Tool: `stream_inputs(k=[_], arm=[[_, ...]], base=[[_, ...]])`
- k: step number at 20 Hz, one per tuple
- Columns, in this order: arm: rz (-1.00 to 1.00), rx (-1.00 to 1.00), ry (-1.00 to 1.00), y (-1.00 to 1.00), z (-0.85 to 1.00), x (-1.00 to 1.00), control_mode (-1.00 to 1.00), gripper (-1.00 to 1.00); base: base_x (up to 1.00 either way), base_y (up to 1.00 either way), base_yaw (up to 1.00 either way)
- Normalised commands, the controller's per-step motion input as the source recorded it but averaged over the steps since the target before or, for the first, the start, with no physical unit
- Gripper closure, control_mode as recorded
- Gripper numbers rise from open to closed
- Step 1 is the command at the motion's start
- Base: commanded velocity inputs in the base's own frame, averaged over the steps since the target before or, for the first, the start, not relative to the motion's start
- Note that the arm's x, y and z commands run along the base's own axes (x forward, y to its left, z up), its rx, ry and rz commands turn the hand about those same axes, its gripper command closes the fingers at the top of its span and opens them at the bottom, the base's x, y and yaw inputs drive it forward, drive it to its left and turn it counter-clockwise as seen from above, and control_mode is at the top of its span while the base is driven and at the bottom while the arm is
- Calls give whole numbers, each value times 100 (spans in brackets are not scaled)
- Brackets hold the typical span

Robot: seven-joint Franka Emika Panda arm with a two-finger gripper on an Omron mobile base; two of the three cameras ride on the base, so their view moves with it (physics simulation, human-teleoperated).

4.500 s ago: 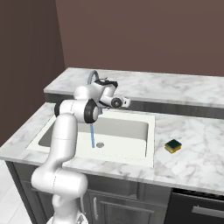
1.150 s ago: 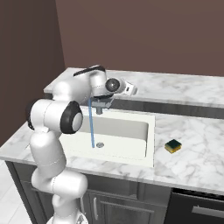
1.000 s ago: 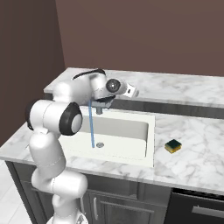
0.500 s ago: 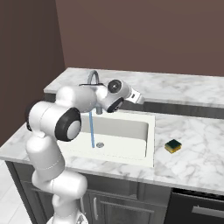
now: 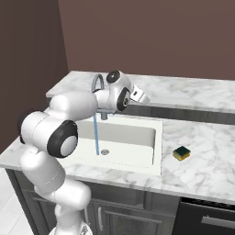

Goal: Soak the sponge with water for a few seconds and then drop it inside the sink.

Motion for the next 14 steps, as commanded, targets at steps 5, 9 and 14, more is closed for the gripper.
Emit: stream_inputs(k=[5,9,14], arm=[[-4,7,19,-8,15,-35,-100,-100],[-1,11,23,-7,0,-32,-100,-100],[0,15,22,-12,-4,-25,-100,-100]], base=[[0,0,0],[0,0,0],[0,0,0]])
